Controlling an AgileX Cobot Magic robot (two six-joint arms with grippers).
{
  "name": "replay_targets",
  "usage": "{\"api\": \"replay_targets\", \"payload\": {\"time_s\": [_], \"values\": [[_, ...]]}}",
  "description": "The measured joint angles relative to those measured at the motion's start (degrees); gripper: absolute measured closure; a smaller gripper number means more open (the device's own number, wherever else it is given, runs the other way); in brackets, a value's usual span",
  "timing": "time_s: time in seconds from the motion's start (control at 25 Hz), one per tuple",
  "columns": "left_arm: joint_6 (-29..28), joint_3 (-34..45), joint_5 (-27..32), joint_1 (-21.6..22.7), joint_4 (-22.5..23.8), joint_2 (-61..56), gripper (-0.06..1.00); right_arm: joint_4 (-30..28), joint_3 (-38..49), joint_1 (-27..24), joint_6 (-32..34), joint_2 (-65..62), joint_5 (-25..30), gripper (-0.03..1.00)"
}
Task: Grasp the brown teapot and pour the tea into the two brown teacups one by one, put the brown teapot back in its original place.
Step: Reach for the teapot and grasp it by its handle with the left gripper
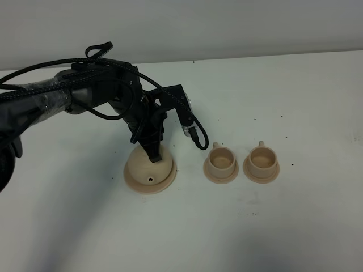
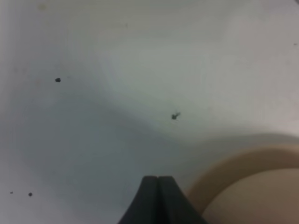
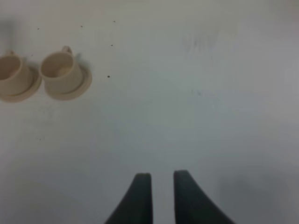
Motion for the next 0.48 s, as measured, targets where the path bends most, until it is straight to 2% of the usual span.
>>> {"api": "replay_targets", "payload": {"time_s": [0.2, 0.48], "values": [[0.1, 0.0, -0.3, 0.0, 3.3, 0.0, 0.95, 0.0, 0.0, 0.0, 0.0, 0.0, 0.0, 0.84], [2.2, 0.0, 0.6, 0.0, 3.8, 0.0, 0.95, 0.0, 0.0, 0.0, 0.0, 0.0, 0.0, 0.84]]}}
